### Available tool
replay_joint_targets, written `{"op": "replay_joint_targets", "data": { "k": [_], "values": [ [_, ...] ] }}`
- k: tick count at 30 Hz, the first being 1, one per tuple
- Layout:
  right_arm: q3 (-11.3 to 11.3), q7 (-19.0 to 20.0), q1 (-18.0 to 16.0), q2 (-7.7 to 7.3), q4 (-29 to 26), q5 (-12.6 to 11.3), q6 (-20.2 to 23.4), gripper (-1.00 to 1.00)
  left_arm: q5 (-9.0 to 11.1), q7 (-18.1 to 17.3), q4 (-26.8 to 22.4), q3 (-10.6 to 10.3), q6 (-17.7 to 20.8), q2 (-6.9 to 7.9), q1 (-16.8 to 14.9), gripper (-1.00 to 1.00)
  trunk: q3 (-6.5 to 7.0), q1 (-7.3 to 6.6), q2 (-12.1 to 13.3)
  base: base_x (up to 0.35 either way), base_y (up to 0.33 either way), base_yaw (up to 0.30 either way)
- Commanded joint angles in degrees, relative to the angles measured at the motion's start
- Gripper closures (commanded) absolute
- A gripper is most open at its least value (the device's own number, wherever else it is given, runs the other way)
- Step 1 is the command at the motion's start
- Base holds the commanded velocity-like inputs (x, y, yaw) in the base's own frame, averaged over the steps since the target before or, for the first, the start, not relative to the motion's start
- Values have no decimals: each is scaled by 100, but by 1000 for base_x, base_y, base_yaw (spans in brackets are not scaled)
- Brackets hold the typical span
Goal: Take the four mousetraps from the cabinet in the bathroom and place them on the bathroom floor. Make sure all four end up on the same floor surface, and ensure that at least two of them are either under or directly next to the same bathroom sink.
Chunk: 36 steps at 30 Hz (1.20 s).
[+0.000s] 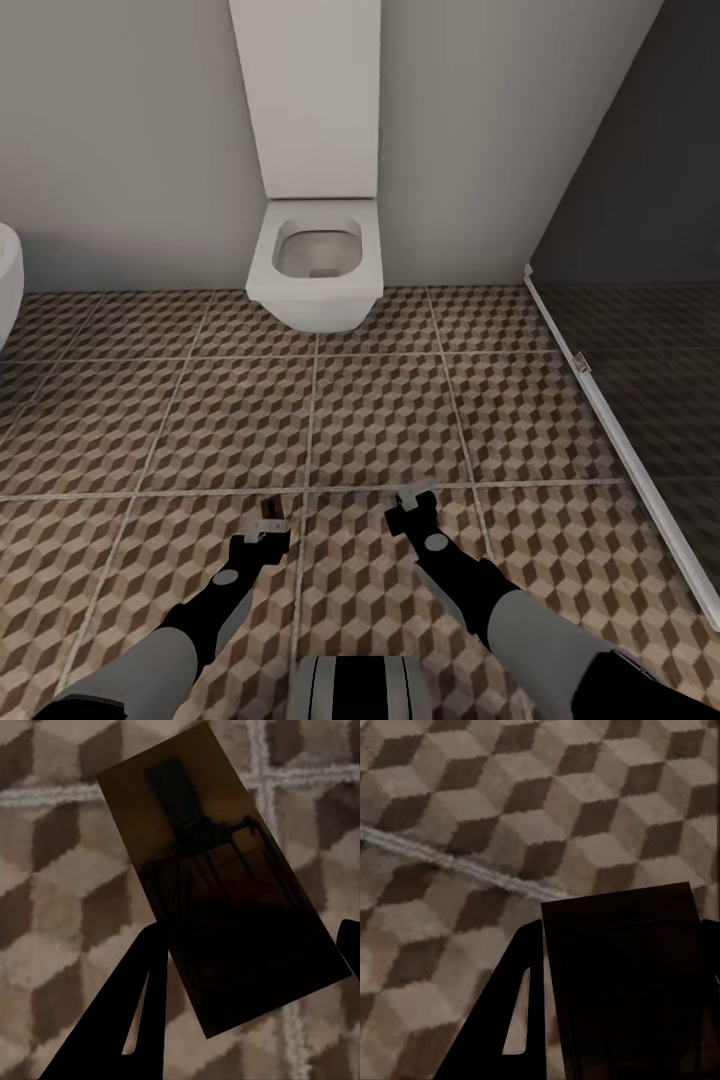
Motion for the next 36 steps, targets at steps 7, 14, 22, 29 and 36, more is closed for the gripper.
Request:
{"op": "replay_joint_targets", "data": {
  "k": [7, 14, 22, 29, 36],
  "values": [
    [48, 180, -6, -66, 7, -59, -193, 100, 17, 50, 62, -49, -20, -2, -3, 100, -3, -1, -1, 0, 0, 0],
    [48, 494, -6, -73, 8, -42, -219, 100, 17, 51, 69, -49, -20, -6, -3, 100, -92, 9, -7, 0, 0, 0],
    [56, 537, -6, -68, 8, -47, -222, 100, 17, 51, 70, -49, -20, -6, -3, 100, -269, 30, -17, 0, 0, 0],
    [57, 540, -6, -68, 8, -48, -222, 100, 17, 51, 70, -49, -20, -12, -3, 100, -424, 48, -27, 0, 0, 0],
    [57, 547, -6, -62, 8, -52, -222, 100, 17, 45, 65, -52, -20, -17, -3, 100, -513, 58, -32, 0, 0, 0]
  ]
}}
